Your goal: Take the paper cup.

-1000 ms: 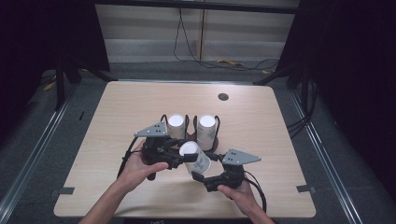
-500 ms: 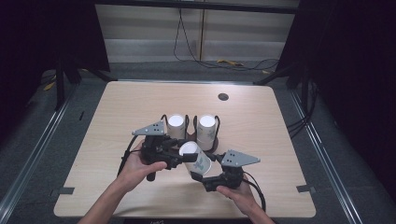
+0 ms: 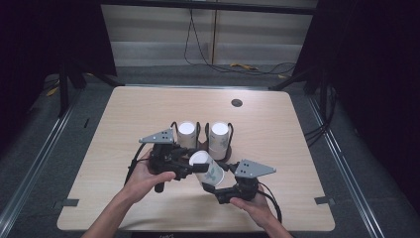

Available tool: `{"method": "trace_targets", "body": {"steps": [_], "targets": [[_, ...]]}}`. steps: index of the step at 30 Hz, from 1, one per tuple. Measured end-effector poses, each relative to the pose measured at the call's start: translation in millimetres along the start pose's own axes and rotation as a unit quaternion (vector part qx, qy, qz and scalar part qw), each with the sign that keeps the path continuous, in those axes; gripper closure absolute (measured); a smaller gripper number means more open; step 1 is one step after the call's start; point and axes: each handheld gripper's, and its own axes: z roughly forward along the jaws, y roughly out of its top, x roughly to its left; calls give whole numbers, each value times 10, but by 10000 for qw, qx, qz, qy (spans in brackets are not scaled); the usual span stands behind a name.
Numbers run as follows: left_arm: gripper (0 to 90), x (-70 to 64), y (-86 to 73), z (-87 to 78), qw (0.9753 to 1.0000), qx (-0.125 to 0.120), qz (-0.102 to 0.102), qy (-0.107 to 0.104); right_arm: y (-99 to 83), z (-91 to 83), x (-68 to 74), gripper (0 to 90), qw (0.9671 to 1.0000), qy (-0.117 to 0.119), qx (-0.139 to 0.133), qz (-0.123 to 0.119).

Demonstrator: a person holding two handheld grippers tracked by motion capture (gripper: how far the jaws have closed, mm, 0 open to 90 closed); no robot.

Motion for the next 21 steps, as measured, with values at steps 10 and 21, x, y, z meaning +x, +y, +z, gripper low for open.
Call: {"method": "trace_targets", "body": {"steps": [10,21], "targets": [[355,-10,-13,45,9998,129,-121,-115,11,35,29,222,9999,102,-17,-137],[319,3,-27,64,9997,229,-59,-32,29,23,10,257,9996,73,182,-180]]}}
